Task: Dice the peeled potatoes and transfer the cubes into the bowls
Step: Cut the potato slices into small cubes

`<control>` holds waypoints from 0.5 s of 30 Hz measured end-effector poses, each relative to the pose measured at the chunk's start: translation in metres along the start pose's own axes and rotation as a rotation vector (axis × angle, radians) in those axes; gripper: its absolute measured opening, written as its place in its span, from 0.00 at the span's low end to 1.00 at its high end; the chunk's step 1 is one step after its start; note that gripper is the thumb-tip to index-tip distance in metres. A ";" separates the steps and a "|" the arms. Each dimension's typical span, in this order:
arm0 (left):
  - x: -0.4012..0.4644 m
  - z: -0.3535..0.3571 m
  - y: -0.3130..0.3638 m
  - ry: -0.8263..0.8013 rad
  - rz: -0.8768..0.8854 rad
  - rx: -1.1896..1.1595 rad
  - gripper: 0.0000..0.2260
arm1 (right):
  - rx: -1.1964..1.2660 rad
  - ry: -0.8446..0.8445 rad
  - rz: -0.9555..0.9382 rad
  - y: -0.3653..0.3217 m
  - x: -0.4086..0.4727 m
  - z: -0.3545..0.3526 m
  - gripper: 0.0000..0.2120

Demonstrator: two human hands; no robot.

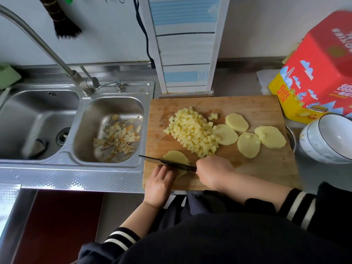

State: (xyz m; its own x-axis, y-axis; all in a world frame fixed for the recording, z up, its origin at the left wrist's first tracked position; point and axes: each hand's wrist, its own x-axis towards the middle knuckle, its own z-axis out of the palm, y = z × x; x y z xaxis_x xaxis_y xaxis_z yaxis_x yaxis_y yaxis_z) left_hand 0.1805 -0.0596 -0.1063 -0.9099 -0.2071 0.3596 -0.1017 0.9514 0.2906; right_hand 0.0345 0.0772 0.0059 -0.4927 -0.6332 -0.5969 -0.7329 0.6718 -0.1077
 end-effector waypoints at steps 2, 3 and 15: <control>0.001 0.000 0.000 -0.009 0.008 0.001 0.05 | 0.019 0.004 0.002 0.001 0.002 0.003 0.09; 0.002 0.000 -0.001 -0.016 0.006 -0.005 0.06 | 0.017 0.006 -0.004 0.002 0.002 0.004 0.09; 0.126 -0.081 0.038 -0.552 -0.226 -0.073 0.41 | 0.037 0.003 0.058 -0.003 -0.005 0.005 0.11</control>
State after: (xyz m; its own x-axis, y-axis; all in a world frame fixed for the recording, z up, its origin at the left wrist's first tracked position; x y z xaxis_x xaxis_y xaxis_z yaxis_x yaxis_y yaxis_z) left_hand 0.0951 -0.0680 0.0219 -0.9455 -0.2347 -0.2258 -0.3065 0.8757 0.3732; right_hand 0.0417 0.0808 0.0053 -0.5355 -0.5936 -0.6007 -0.6852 0.7212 -0.1020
